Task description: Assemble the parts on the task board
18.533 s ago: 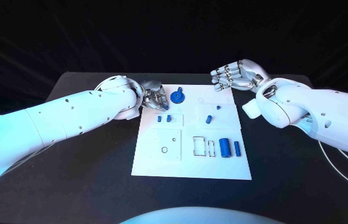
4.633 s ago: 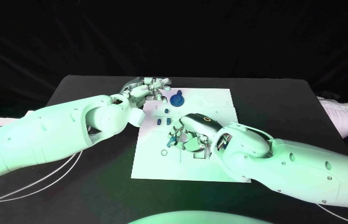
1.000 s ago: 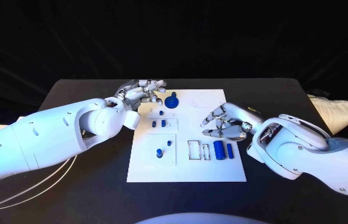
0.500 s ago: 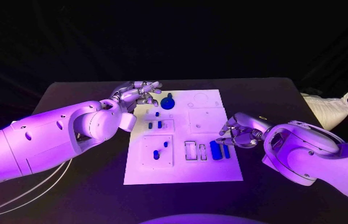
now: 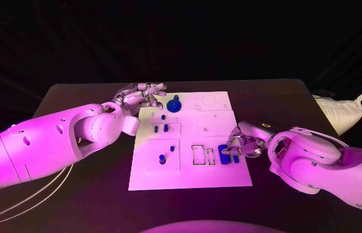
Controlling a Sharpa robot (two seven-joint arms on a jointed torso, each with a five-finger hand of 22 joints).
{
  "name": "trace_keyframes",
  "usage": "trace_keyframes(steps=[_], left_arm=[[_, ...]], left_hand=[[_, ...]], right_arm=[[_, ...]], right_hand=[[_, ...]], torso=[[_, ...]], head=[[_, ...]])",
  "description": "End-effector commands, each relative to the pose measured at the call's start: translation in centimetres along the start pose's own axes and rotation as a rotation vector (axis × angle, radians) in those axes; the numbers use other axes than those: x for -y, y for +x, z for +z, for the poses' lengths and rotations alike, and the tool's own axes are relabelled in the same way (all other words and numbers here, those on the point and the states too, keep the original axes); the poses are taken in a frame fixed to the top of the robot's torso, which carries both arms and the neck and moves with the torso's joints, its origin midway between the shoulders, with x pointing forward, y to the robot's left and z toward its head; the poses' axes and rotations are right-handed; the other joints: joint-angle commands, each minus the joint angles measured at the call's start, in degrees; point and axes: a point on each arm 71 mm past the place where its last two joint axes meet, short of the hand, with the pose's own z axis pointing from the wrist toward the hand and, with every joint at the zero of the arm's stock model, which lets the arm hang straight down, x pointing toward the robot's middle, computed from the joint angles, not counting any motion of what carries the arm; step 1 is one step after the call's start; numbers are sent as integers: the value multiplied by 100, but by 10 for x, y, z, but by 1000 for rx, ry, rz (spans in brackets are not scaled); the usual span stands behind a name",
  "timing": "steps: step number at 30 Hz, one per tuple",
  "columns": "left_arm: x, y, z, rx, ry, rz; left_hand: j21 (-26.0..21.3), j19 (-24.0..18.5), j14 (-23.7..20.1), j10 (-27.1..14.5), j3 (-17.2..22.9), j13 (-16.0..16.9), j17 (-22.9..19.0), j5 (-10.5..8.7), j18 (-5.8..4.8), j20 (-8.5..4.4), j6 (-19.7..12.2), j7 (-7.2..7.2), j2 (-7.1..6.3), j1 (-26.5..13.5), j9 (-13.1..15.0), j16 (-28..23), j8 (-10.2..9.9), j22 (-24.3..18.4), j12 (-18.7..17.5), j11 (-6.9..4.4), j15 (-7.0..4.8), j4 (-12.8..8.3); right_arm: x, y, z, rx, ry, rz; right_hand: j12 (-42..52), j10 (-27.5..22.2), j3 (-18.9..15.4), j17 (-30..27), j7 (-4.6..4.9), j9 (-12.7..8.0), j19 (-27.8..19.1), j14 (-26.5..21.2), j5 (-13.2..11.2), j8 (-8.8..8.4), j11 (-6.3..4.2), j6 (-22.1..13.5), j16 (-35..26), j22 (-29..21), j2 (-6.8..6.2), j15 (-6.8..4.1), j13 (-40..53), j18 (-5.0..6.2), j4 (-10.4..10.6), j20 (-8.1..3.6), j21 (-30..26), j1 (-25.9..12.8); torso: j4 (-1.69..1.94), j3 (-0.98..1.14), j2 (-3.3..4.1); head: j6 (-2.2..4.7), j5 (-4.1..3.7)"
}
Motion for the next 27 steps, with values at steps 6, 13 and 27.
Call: trace_keyframes(steps=[6,13,27], left_arm=[[0,2,0,-21,2,-2],[0,2,0,-21,0,-2],[0,1,-1,-21,-1,-2]], left_hand=[[-15,50,-35,-41,-30,7,-7,24,107,2,-38,16,4,31,-9,34,27,-8,28,-7,-10,7],[-18,51,-38,-43,-38,8,-8,24,107,3,-39,16,10,27,-9,36,33,-11,35,-6,-9,15],[-19,51,-38,-44,-40,9,-9,24,107,4,-40,16,15,30,-9,37,35,-12,38,-6,-9,16]], right_arm=[[-2,5,2,-18,24,-120],[-2,8,5,-10,27,-172],[-7,23,9,-59,20,-169]], right_hand=[[25,33,-68,291,-46,16,23,382,-50,47,-12,8,31,0,16,14,25,-108,1,-16,3,-64],[22,28,-94,273,-50,25,20,377,-55,65,-15,11,18,-4,29,12,30,-108,3,-17,0,-70],[19,24,-112,264,-54,35,19,373,-50,85,-18,18,12,-7,48,10,36,-107,1,-19,-3,-66]], torso=[[-9,3,-1],[-2,7,2],[-11,0,1]], head=[[-47,-21],[-54,-5],[-66,-3]])
